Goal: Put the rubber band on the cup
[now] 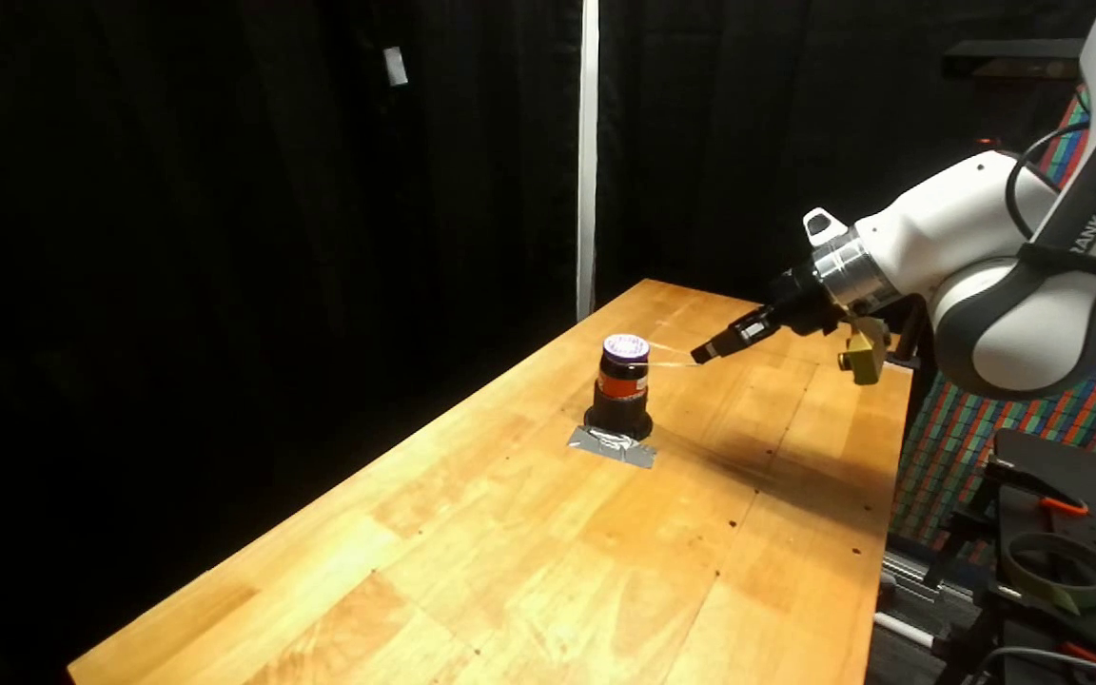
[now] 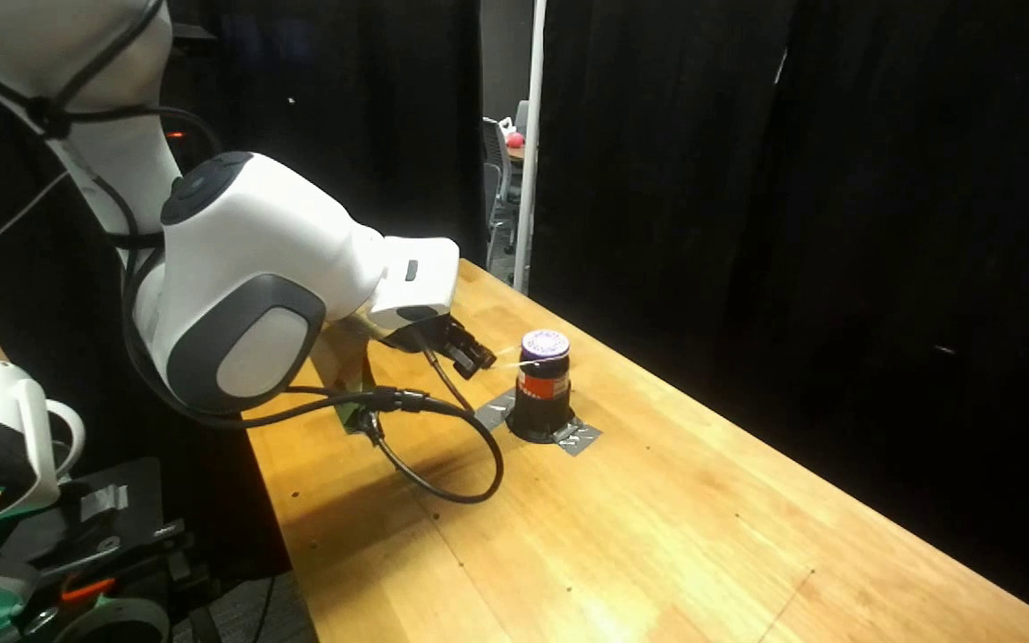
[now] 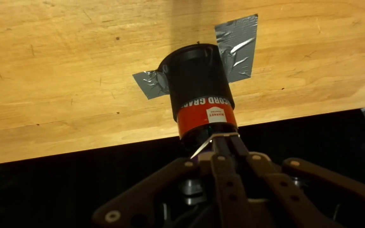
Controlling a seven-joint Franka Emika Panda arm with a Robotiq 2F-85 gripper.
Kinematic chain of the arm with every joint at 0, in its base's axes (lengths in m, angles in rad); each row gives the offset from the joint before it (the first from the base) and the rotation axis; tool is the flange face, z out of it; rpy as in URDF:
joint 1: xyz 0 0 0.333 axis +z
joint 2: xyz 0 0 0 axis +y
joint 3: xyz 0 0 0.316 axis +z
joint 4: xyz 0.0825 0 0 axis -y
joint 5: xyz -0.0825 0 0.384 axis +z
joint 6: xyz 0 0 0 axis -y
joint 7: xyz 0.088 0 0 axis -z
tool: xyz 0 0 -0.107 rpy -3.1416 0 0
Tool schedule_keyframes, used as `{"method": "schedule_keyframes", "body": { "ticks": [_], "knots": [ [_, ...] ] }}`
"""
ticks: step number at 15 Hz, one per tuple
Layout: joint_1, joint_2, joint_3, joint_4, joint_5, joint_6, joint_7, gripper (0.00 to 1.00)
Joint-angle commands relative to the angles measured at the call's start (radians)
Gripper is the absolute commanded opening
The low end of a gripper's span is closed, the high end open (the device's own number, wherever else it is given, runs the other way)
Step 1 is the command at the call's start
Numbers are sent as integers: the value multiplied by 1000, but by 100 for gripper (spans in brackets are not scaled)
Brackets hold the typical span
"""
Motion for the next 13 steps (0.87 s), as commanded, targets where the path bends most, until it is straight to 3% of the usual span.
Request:
{"method": "schedule_keyframes", "body": {
  "ticks": [1, 8, 9, 10, 11, 13],
  "knots": [
    [-39, 1, 60, -42, 20, 101, -12, 9],
    [-48, 30, 82, -67, 44, 233, -19, 10],
    [-47, 25, 83, -69, 49, 213, -22, 34],
    [-68, 22, 92, -51, -9, 112, 13, 35],
    [-59, 30, 88, -52, 20, 156, -8, 13],
    [-66, 30, 96, -51, 15, 116, -6, 30]
  ]
}}
